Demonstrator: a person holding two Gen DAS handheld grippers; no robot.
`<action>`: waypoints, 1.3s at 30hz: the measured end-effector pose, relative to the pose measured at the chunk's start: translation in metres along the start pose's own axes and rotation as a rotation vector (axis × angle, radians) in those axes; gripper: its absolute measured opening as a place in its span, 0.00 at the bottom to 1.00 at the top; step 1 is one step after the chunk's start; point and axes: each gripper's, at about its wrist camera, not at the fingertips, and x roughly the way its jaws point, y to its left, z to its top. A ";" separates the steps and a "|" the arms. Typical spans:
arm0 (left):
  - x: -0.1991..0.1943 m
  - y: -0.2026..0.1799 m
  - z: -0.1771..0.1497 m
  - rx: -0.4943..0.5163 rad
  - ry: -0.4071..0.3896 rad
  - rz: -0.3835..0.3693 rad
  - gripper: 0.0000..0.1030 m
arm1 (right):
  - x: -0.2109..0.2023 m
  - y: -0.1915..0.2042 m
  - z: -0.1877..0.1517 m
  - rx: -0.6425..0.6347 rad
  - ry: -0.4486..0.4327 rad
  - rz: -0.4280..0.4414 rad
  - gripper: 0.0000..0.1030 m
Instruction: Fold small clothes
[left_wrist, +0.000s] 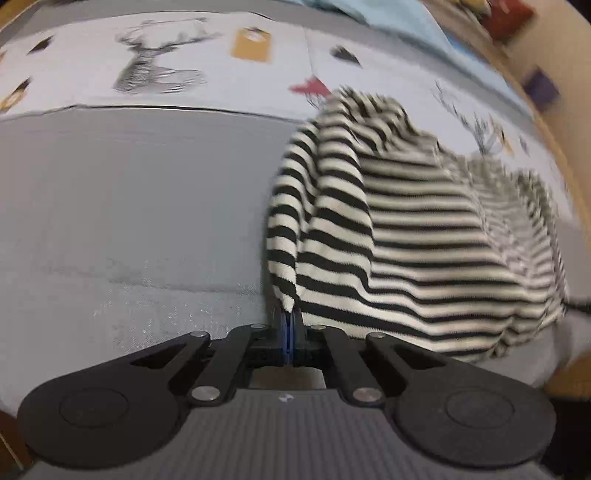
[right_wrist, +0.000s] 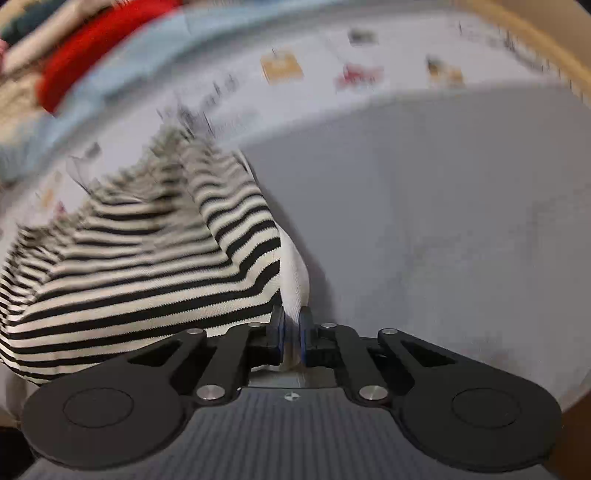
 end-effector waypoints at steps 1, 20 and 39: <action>0.002 0.000 -0.001 -0.008 0.012 0.020 0.06 | 0.006 0.001 -0.002 -0.012 0.019 -0.017 0.08; 0.009 -0.024 0.005 0.056 -0.015 -0.051 0.57 | 0.019 0.054 -0.013 -0.296 -0.003 -0.065 0.33; -0.060 -0.038 0.020 0.046 -0.298 -0.018 0.68 | -0.029 0.102 -0.001 -0.295 -0.217 -0.026 0.34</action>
